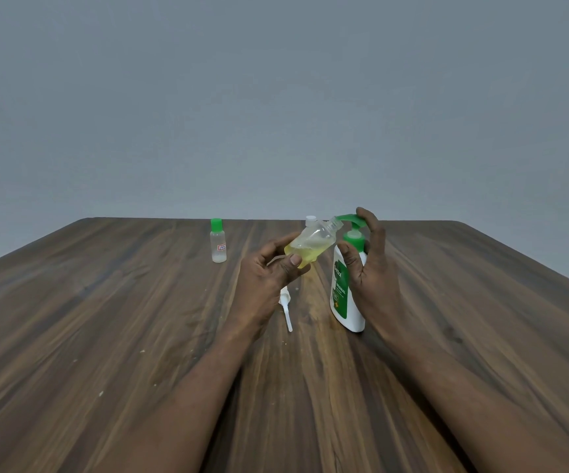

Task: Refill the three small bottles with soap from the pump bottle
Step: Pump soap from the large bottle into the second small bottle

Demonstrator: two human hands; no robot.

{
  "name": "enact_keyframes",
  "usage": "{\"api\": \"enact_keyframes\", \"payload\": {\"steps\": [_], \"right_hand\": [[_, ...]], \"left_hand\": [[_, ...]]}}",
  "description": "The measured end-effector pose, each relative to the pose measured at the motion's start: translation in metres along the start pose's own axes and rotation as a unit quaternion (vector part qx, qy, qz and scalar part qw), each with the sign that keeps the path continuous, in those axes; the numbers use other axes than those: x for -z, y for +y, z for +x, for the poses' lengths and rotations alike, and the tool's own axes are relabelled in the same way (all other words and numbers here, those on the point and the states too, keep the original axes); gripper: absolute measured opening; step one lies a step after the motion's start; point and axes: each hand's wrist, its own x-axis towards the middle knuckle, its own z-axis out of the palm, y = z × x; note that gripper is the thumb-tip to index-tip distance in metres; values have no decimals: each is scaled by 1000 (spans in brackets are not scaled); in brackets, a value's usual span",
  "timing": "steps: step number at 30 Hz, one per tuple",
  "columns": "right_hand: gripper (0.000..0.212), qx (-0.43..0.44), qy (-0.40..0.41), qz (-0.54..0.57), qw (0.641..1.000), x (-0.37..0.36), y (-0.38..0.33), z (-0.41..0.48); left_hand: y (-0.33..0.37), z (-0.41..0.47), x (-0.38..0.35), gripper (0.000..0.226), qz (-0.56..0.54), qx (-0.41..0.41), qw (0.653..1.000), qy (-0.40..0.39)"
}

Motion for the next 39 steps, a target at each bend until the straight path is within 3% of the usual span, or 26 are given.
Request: {"api": "enact_keyframes", "payload": {"steps": [14, 20, 29, 39], "right_hand": [[36, -2, 23, -17, 1000, 0, 0, 0], [45, -10, 6, 2, 1000, 1, -4, 0], [36, 4, 22, -37, 999, 0, -5, 0], [43, -7, 5, -23, 1000, 2, -6, 1]], "left_hand": [[-1, -1, 1, 35, 15, 14, 1000, 6], [0, 0, -1, 35, 9, 7, 1000, -2], [1, 0, 5, 30, -19, 4, 1000, 1], [2, 0, 2, 31, -27, 6, 1000, 11]]}}
